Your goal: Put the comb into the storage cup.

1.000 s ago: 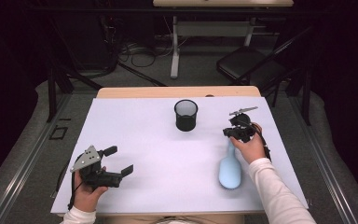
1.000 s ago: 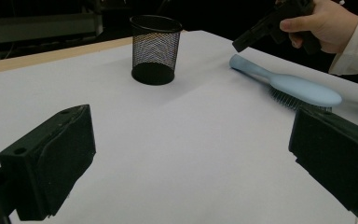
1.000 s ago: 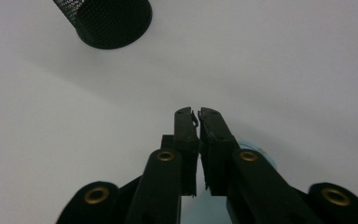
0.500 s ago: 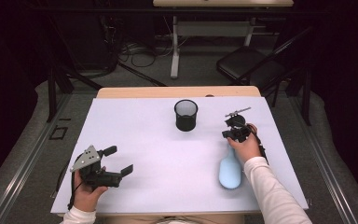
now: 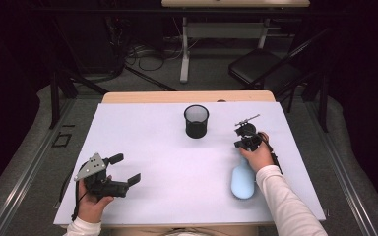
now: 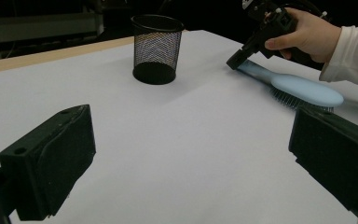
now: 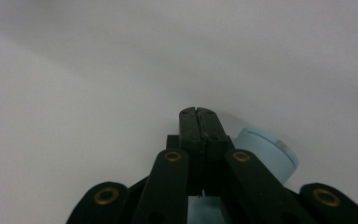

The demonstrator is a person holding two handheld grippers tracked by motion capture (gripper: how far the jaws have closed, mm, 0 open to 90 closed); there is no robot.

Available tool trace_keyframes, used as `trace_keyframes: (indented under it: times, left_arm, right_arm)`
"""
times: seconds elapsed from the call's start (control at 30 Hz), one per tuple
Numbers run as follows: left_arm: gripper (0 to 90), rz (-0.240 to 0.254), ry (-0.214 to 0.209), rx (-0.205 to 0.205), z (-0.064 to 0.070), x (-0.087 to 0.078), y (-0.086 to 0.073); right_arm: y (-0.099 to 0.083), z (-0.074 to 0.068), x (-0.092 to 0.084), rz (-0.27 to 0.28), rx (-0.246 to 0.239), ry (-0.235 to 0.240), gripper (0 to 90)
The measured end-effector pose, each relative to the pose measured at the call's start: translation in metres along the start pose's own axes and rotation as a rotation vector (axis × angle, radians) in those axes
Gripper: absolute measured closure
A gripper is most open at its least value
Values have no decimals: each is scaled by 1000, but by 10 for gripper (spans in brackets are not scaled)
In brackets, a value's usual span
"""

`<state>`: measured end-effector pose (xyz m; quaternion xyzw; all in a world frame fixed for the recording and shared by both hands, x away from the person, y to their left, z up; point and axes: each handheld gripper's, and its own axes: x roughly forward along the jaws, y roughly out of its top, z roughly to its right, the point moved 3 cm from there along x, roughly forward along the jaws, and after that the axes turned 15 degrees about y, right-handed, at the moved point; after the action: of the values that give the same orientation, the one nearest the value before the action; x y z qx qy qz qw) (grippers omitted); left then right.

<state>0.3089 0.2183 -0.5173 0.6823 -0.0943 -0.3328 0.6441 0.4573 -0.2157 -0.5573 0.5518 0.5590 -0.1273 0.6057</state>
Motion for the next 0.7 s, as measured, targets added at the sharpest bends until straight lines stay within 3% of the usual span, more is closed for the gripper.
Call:
trace_keyframes:
  times: [0.37,0.7]
  left_arm:
    - [4,2,0,-2,0,0,0]
    - [4,-1,2,-3,0,0,0]
  right_arm:
    - [-2,6,-4,-10,4,-25,900]
    - [-9,16,-13,-33,38,-48,900]
